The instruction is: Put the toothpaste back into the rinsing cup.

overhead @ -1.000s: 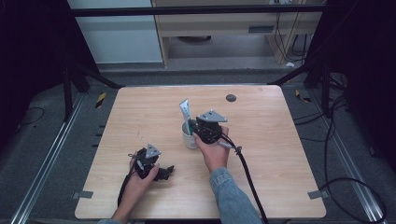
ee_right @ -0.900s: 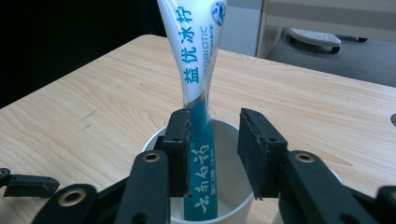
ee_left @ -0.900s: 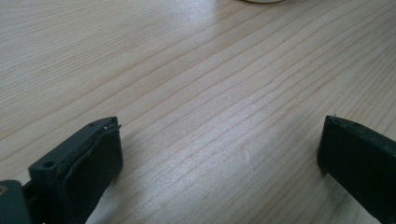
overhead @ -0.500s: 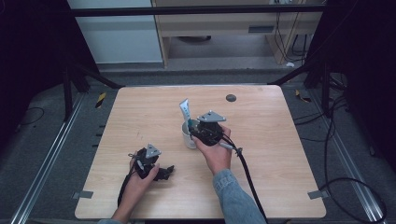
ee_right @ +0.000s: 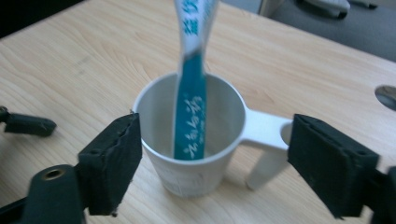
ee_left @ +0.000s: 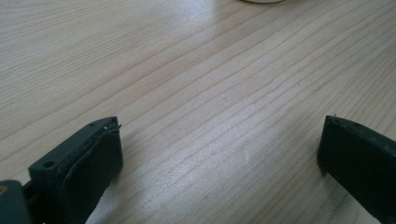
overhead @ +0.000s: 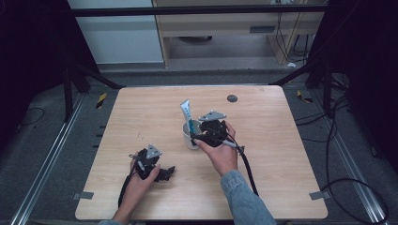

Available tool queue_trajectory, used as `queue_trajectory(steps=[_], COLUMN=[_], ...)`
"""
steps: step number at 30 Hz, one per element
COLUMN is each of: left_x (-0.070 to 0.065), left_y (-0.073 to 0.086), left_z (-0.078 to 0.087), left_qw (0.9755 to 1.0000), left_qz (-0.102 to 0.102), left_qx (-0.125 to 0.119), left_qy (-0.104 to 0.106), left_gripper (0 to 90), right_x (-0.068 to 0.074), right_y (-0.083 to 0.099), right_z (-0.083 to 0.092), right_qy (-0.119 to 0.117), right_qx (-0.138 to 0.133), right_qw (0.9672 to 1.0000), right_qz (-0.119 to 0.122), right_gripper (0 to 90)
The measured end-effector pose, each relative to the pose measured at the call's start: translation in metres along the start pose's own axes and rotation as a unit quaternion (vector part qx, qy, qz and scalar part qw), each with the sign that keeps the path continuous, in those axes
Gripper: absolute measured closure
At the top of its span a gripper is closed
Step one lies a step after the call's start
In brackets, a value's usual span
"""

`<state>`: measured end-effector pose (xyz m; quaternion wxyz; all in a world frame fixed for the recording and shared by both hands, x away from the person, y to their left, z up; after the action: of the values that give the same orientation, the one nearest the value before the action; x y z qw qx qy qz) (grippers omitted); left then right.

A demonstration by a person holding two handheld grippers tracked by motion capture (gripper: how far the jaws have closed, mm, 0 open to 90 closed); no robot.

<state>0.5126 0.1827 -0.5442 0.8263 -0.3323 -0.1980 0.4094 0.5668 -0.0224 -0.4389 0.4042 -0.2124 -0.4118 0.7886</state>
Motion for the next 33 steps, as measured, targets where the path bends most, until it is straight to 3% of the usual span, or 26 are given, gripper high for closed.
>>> queue_trajectory(steps=[3, 17, 26, 33], left_x=[0.000, 0.000, 0.000, 0.000], left_y=[0.000, 0.000, 0.000, 0.000], left_z=[0.000, 0.000, 0.000, 0.000], left_qw=[1.0000, 1.0000, 1.0000, 1.0000], left_qz=[0.000, 0.000, 0.000, -0.001], left_qx=[0.000, 0.000, 0.000, 0.000], left_qy=[0.000, 0.000, 0.000, 0.000], left_gripper=[0.0, 0.0, 0.0, 0.0], right_x=[-0.004, -0.013, -0.022, -0.030], right_y=[0.003, 0.000, 0.005, 0.008], right_z=[0.004, 0.031, 0.040, 0.047], right_qy=[-0.003, -0.047, -0.031, -0.020], right_qx=[0.019, 0.005, 0.012, 0.021], right_qw=[0.9998, 0.9989, 0.9994, 0.9990], right_qz=[-0.006, -0.003, 0.010, 0.034], right_gripper=[11.9, 6.8, 9.1, 8.9])
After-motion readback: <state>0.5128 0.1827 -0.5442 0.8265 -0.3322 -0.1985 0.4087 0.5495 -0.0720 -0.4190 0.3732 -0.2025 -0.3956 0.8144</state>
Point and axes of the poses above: each handheld gripper's, and its own axes: z roughly backward along the jaws, y roughly out of its underside, x roughly to its left, the point moved 5 cm from there along -z, roughly forward along the jaws, and after that the axes turned 3 degrees about -y, right-handed, at the moved point
